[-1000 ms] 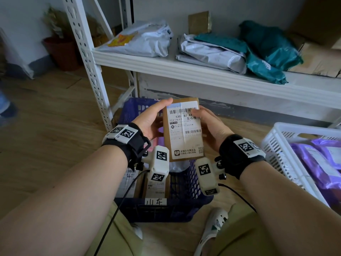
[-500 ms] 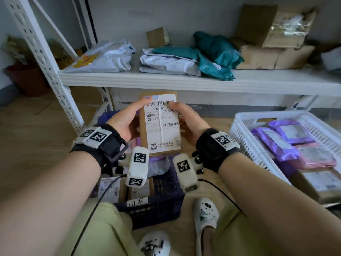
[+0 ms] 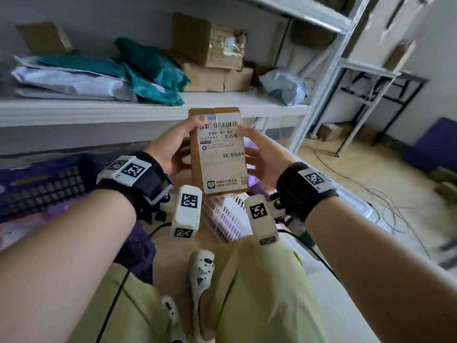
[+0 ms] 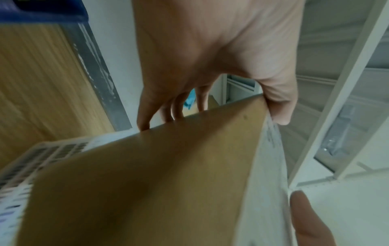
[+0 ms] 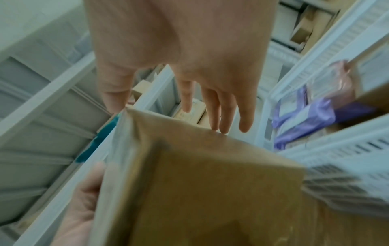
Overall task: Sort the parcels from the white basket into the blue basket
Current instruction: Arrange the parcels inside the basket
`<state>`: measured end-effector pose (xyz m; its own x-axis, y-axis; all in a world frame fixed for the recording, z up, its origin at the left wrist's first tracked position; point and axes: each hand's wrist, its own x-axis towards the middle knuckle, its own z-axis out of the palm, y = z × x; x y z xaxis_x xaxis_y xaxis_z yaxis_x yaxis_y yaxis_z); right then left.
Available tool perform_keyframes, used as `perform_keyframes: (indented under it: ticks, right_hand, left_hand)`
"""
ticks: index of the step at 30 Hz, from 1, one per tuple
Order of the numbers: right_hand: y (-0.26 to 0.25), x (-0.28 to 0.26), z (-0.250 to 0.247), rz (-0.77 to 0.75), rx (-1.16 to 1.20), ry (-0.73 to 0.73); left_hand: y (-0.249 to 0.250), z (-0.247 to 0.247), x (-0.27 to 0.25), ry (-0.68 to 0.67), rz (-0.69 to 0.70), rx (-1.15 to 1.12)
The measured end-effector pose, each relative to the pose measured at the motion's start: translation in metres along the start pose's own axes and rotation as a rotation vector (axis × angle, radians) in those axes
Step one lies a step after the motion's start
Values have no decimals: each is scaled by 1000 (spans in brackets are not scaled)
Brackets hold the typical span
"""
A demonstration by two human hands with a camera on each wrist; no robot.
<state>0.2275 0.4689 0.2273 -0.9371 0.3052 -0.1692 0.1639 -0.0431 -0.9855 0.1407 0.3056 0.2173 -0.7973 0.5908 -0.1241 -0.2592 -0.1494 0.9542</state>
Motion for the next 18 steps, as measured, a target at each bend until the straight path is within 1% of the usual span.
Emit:
perform_keyframes:
  ticks: [6,10,14,18]
  right_hand:
    - [-13,-16,-47,-39,1,164]
    - [-8,-19,-72,-51,4,217]
    - [11,-9,-101,-21,-37,235]
    - [35,21,-141,50,-33,262]
  left_hand:
    - [5,46,17,-121,-7,26]
    - [-3,76,31,-220,2,27]
    - [-21,98,58,-222,-48,19]
    - [-43,118,99,-185,-119,40]
